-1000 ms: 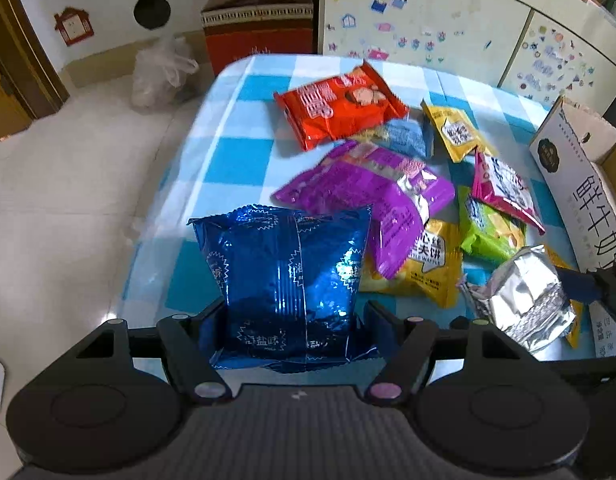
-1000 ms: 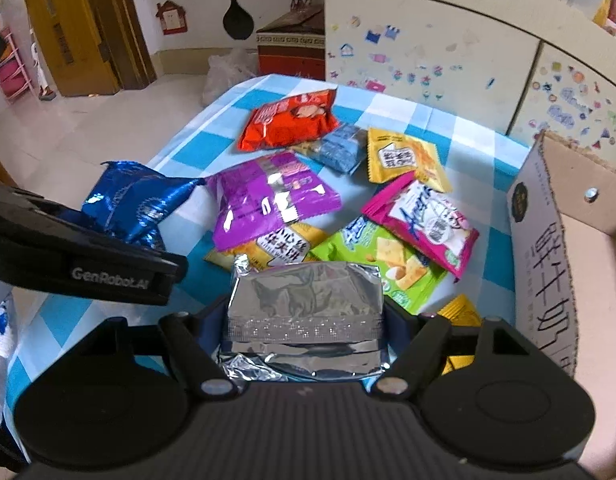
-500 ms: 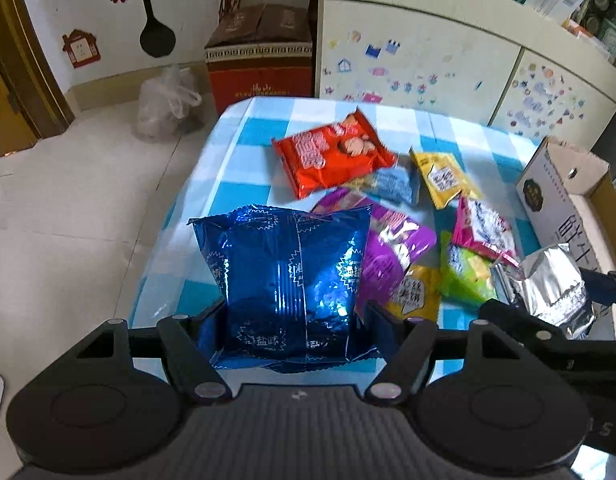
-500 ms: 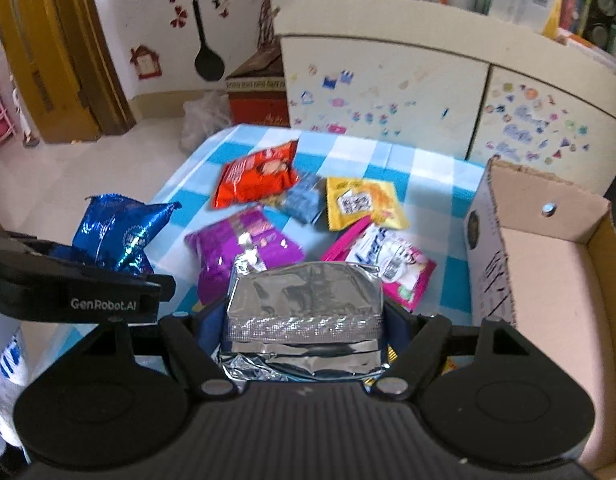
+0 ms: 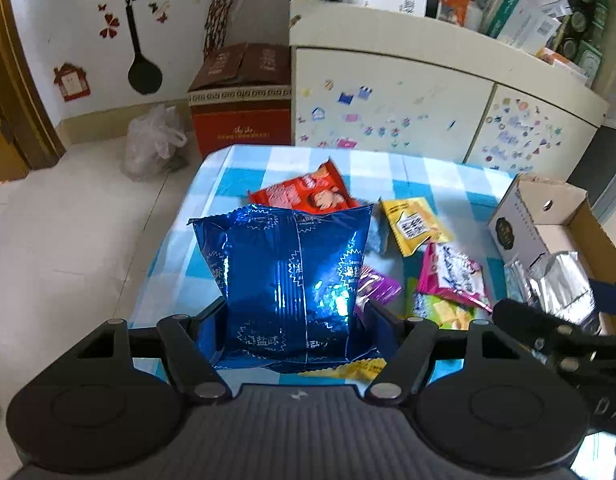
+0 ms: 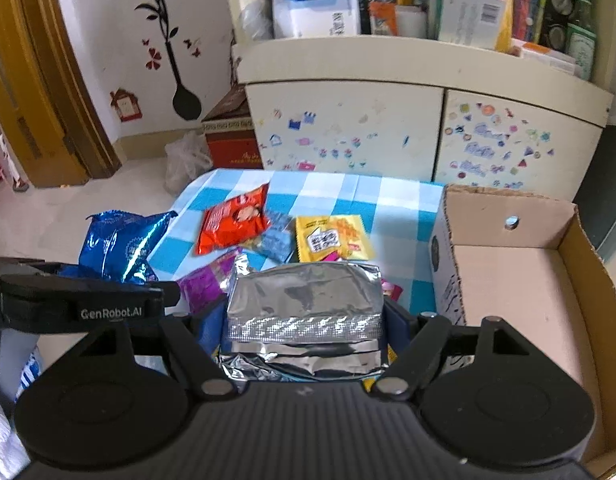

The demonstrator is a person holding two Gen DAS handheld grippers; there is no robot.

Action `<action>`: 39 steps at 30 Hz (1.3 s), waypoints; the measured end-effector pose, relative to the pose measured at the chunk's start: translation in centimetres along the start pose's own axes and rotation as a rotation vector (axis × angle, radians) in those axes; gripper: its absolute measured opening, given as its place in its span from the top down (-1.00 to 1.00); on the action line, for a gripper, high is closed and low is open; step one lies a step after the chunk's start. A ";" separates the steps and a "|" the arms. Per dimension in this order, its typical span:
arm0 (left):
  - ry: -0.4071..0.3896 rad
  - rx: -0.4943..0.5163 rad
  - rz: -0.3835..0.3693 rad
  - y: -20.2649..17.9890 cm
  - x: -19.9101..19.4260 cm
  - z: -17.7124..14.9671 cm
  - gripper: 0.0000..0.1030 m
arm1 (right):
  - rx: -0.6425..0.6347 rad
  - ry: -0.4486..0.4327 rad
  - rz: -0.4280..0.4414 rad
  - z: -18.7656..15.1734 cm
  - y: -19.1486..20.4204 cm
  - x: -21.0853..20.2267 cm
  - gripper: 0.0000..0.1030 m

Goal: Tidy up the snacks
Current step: 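Carry blue bag into box and open left tool while right tool carries silver bag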

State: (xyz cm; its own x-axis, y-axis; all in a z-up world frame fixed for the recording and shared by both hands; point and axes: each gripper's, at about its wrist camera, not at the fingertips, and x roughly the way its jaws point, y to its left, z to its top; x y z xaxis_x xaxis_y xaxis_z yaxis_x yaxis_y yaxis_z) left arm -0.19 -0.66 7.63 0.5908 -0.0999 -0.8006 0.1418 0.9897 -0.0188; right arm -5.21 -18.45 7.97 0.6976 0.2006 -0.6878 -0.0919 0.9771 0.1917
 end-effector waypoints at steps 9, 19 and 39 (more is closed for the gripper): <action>-0.037 0.041 -0.071 -2.1 -0.8 0.7 -0.48 | 0.078 -0.076 -0.009 1.4 -2.7 -2.7 -0.51; -0.063 0.098 -0.178 -5.3 -1.3 0.8 -0.48 | 0.181 -0.154 -0.056 2.3 -7.0 -6.1 -0.51; -0.112 0.208 -0.462 -13.7 -1.1 0.2 -0.49 | 0.489 -0.195 -0.193 0.0 -15.2 -8.9 -0.51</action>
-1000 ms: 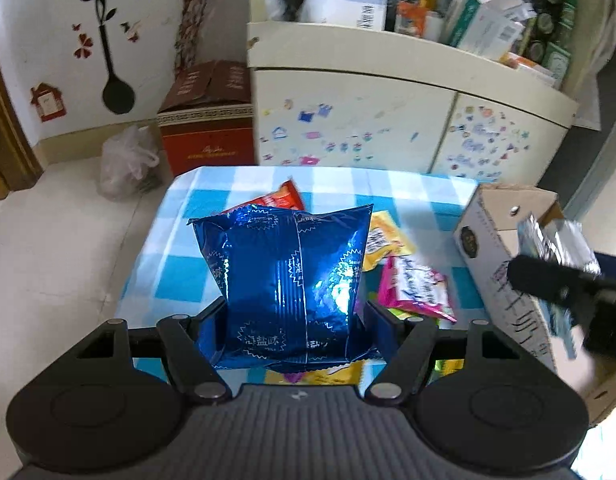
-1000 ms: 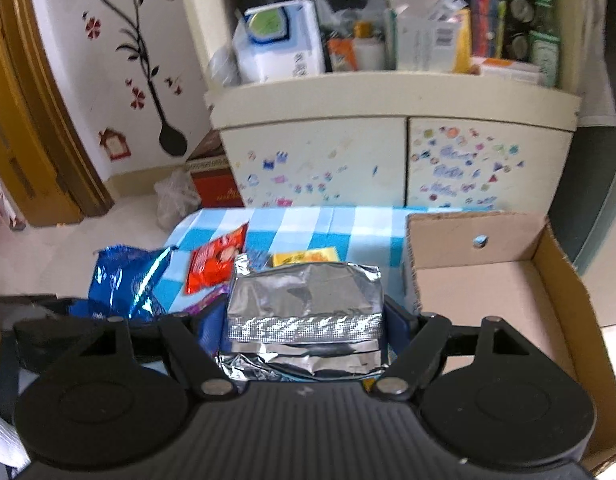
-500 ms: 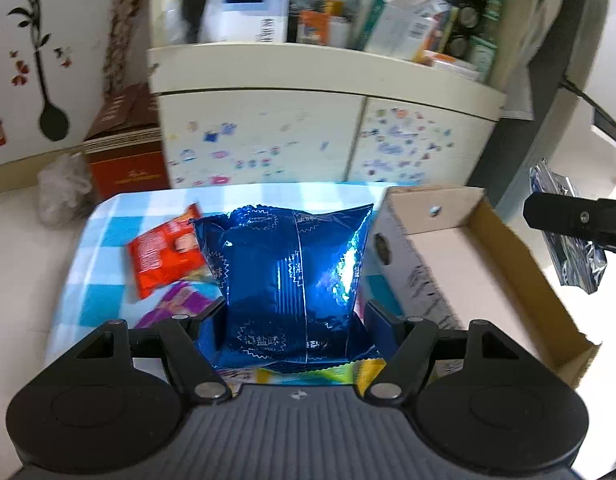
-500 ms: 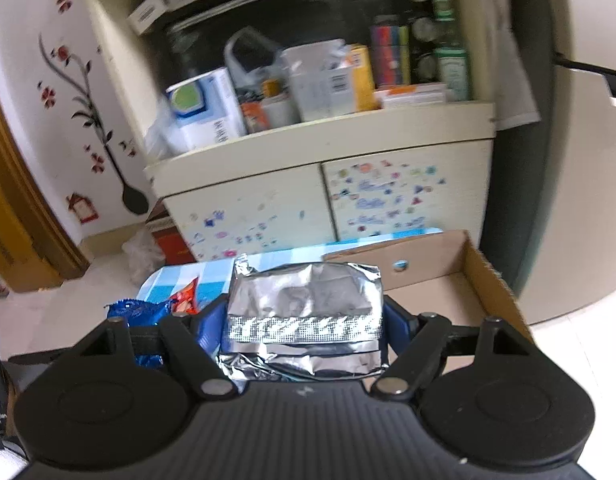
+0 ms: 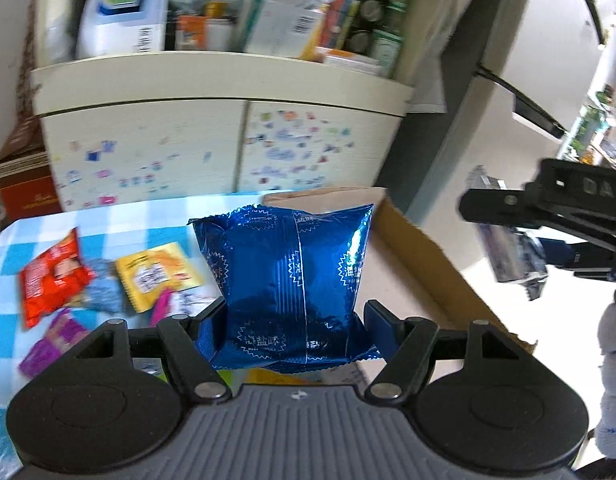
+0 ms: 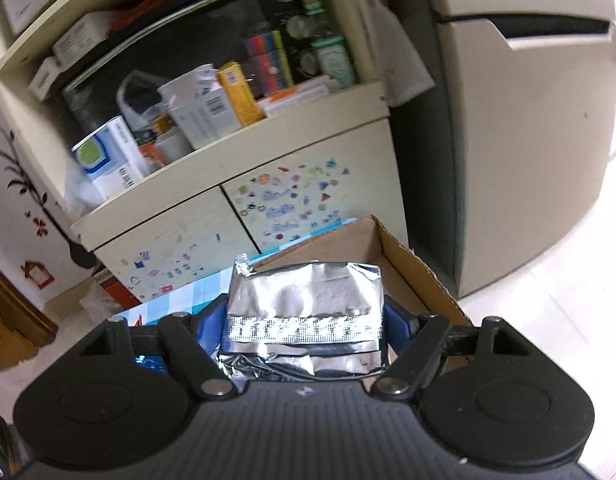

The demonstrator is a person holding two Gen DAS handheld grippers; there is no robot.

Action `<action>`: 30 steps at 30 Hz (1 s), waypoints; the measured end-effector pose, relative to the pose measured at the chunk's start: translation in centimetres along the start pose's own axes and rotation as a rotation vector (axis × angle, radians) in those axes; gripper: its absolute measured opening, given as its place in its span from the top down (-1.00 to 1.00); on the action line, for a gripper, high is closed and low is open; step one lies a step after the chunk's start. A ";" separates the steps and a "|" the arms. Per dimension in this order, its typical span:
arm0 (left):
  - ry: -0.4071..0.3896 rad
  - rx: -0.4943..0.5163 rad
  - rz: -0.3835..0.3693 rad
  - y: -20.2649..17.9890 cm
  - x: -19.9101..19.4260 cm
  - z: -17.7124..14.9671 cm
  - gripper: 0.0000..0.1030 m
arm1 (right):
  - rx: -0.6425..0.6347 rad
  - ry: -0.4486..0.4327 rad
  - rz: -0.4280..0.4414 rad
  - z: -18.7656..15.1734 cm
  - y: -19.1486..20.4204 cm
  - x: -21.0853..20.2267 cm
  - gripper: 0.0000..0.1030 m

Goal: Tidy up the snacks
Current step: 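Carry blue bag into box and open left tool while right tool carries silver bag, then lower silver foil bag into the cardboard box and open right tool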

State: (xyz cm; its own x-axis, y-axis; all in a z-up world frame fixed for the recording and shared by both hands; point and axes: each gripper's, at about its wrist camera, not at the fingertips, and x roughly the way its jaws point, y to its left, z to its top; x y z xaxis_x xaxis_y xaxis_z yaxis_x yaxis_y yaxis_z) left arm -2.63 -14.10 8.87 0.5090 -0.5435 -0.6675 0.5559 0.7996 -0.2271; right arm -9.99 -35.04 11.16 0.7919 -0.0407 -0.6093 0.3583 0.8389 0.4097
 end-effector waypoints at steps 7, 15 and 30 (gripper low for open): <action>0.026 0.032 -0.061 -2.2 2.1 -0.4 -0.49 | 0.040 0.010 -0.041 0.0 -1.1 0.4 -0.52; 0.044 0.057 -0.118 -4.5 4.3 -1.1 -0.50 | 0.118 0.039 -0.075 -0.1 -2.4 1.0 -0.53; 0.051 0.067 -0.021 -4.2 3.4 -1.0 -1.00 | 0.144 0.015 -0.106 0.2 -2.5 1.3 -0.64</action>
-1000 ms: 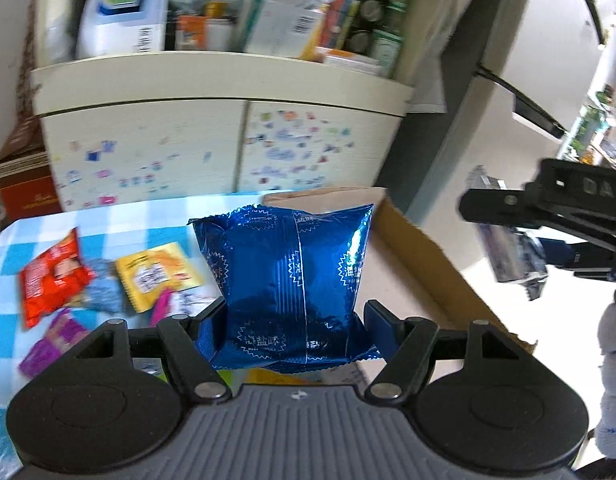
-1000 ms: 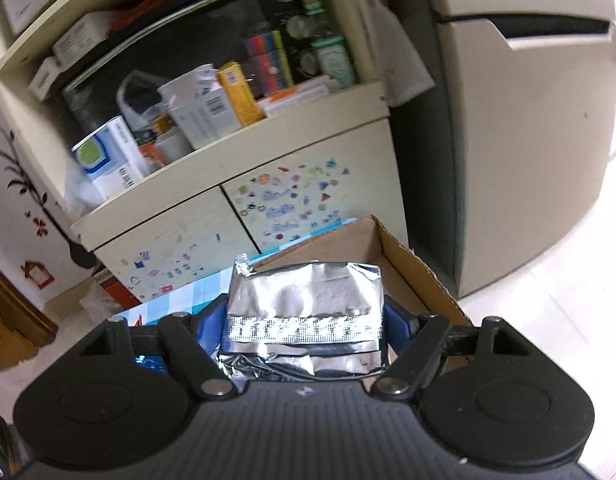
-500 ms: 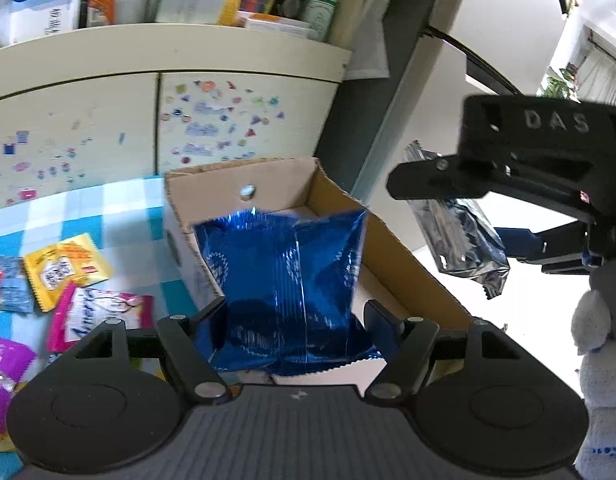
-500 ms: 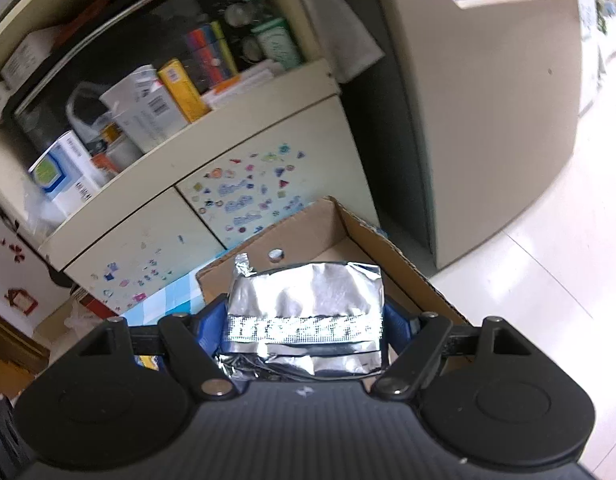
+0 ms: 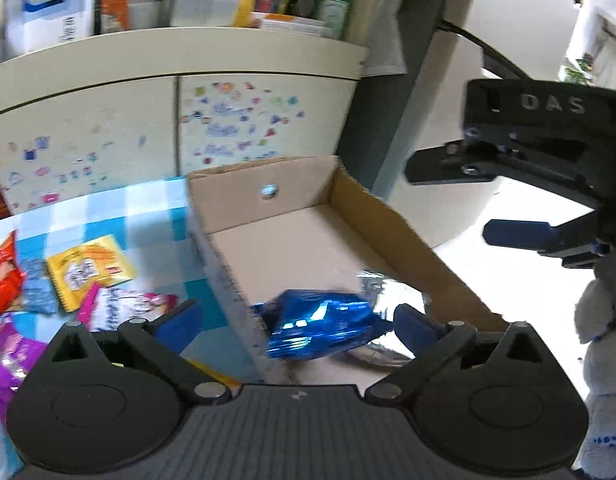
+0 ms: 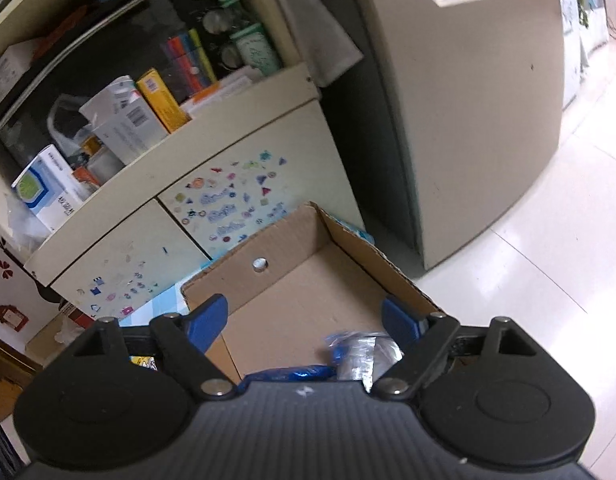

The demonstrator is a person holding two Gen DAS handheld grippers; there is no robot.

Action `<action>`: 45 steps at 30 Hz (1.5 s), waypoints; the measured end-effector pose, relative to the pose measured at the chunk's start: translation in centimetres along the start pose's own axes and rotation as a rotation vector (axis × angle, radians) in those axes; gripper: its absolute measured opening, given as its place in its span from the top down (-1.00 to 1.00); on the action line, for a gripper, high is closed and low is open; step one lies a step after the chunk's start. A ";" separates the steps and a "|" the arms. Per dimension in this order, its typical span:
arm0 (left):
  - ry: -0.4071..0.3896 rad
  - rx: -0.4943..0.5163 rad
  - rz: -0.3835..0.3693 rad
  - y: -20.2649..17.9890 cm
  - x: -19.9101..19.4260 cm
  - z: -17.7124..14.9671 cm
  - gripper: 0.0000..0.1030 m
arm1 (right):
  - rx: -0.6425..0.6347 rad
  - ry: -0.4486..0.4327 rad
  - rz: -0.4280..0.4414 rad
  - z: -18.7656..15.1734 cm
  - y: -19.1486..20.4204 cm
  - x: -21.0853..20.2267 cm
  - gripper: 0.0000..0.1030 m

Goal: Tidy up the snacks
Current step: 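Lower silver foil bag into the cardboard box and open right tool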

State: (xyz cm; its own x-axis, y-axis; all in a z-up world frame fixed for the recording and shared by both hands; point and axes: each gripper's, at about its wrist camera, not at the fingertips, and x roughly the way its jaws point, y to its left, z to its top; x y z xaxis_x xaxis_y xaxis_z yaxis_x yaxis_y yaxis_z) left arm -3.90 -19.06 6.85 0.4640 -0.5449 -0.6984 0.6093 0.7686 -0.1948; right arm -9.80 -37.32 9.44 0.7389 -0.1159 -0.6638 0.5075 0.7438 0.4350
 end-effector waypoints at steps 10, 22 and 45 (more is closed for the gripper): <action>-0.004 -0.030 0.104 3.3 -2.2 0.8 -1.00 | -0.077 -0.047 0.019 -0.4 1.5 -0.2 -0.67; -0.046 -0.120 0.275 9.6 -7.3 1.2 -1.00 | -0.276 -0.023 0.170 -2.2 4.8 0.0 -0.69; -0.025 -0.225 0.318 14.8 -11.1 -1.5 -1.00 | -0.805 0.170 0.331 -13.0 11.7 2.9 -0.69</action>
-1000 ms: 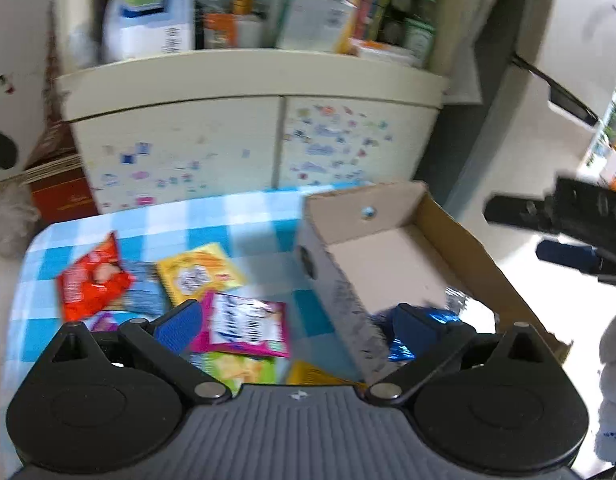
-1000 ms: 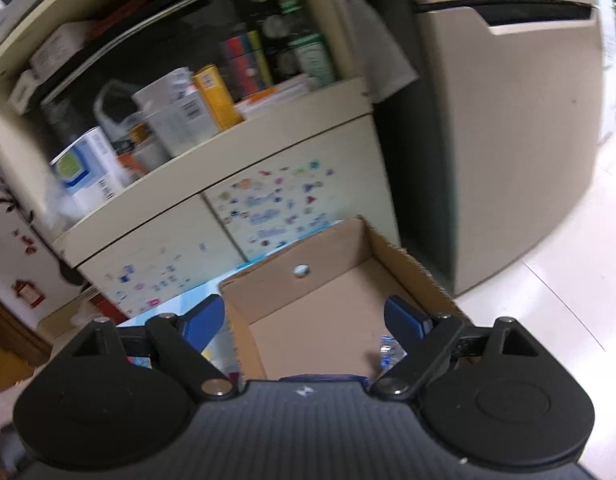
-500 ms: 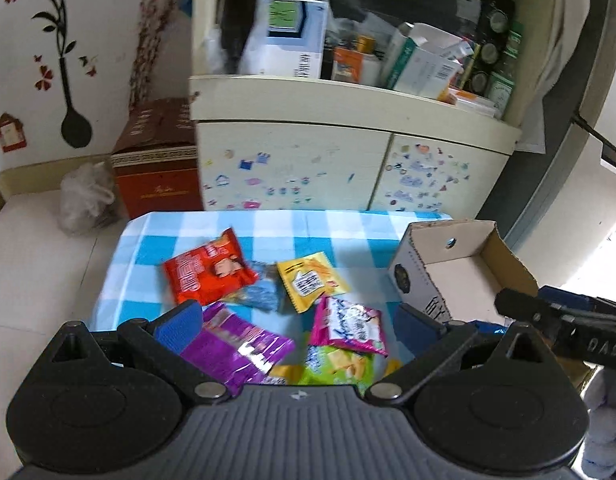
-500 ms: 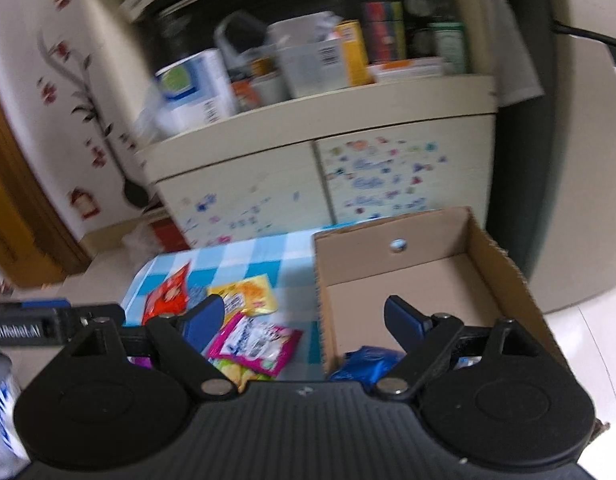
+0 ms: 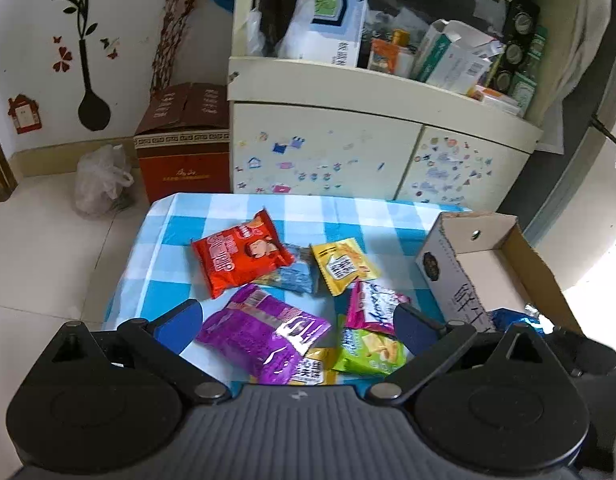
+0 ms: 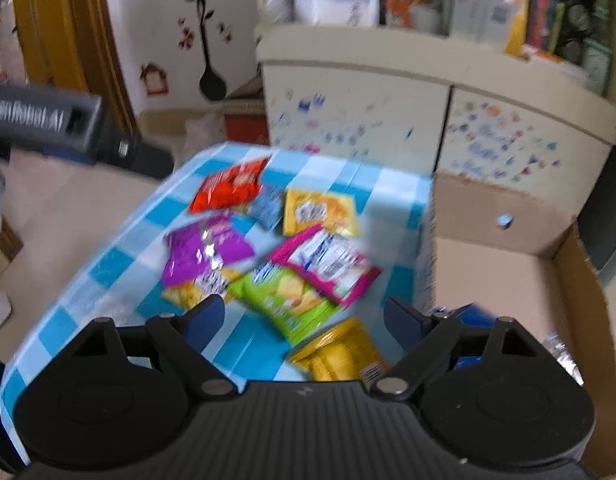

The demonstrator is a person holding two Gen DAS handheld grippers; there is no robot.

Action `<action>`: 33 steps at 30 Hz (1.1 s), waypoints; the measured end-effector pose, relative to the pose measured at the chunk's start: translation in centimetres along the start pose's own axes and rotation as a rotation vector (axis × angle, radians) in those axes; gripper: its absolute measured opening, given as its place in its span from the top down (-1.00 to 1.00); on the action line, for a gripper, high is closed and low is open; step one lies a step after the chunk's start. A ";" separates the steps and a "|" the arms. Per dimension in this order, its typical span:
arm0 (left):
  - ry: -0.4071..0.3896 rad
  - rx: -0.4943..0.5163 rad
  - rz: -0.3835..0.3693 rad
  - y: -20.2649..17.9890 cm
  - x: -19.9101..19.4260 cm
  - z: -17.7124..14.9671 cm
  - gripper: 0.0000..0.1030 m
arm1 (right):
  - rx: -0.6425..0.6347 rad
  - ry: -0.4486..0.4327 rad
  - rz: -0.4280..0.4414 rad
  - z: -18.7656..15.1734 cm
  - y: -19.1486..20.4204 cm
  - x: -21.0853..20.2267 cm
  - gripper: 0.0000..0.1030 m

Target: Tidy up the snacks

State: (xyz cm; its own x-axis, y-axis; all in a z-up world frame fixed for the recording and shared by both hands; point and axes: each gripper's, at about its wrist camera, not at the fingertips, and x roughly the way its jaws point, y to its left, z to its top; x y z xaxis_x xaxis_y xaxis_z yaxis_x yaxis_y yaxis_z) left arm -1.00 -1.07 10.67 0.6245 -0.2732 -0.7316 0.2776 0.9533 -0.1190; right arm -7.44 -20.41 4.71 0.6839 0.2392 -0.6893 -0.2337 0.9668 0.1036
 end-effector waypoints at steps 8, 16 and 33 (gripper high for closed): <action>0.024 -0.042 -0.002 1.3 0.7 0.0 -1.00 | -0.017 0.062 -0.031 -1.2 0.6 2.7 -0.68; 0.037 -0.061 -0.012 1.8 1.6 -0.2 -1.00 | -0.009 0.111 -0.063 -1.5 0.9 4.9 -0.68; 0.071 -0.108 -0.015 3.0 3.8 -0.4 -1.00 | -0.083 0.165 -0.186 -2.7 3.1 7.6 -0.81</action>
State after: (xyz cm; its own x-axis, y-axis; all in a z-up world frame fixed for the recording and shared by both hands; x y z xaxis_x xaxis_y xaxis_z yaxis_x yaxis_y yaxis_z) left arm 1.85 0.80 7.28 0.5668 -0.2810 -0.7744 0.2035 0.9587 -0.1989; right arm -4.84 -15.83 -2.08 0.6001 0.0333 -0.7993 -0.1748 0.9804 -0.0904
